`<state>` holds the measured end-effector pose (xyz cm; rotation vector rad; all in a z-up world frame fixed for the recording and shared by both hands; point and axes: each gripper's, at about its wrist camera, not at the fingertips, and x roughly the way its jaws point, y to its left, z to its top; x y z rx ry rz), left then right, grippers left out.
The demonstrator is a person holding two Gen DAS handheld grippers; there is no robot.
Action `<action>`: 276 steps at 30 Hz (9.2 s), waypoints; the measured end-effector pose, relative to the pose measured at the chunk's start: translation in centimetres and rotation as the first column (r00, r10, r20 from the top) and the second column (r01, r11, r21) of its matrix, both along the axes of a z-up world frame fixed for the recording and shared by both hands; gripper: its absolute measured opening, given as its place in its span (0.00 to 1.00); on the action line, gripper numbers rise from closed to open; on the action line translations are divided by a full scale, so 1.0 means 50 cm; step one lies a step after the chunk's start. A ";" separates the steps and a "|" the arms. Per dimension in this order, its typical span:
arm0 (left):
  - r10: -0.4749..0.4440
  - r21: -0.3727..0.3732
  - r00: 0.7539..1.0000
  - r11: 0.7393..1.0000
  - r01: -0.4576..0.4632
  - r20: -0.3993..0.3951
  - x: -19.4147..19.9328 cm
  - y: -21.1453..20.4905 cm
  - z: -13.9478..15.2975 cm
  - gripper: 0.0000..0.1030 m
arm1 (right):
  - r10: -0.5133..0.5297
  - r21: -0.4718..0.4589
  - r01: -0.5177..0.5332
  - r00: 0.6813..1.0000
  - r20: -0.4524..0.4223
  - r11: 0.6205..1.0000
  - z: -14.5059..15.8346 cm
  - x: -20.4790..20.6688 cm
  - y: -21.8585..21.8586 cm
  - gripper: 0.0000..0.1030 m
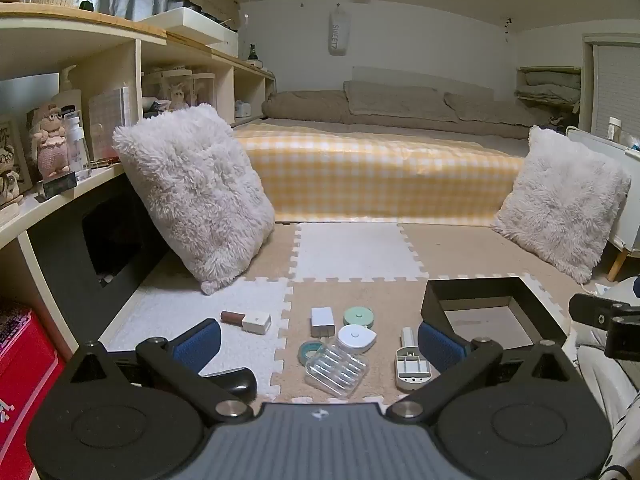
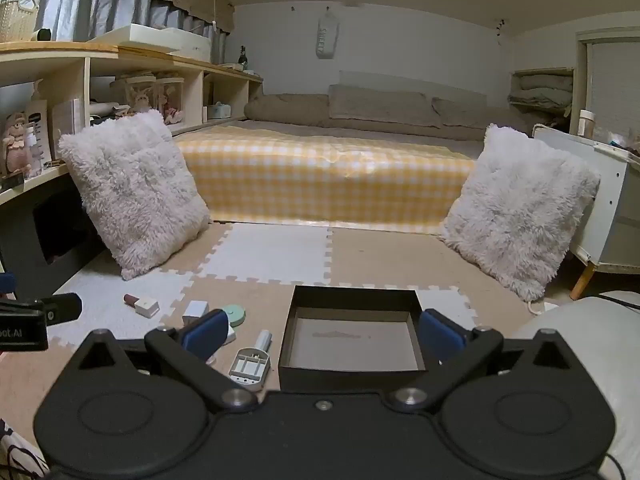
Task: Organize rigid objects
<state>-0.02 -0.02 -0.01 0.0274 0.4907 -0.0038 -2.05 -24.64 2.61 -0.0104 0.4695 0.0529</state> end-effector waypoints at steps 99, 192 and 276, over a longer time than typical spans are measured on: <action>0.011 -0.016 1.000 1.000 -0.011 -0.003 0.004 -0.001 0.002 1.00 | 0.003 0.004 -0.003 1.000 -0.015 1.000 -0.009 0.004 -0.002 1.00; 0.091 -0.189 0.779 0.947 -0.260 -0.620 0.412 0.211 -0.257 0.78 | -0.090 0.066 0.154 0.816 -0.571 0.986 -0.242 0.498 -0.248 0.11; -0.394 -0.163 0.827 0.919 0.359 -0.401 0.292 -0.317 -0.130 1.00 | -0.020 0.159 0.143 0.802 -0.596 0.977 -0.254 0.503 -0.282 0.03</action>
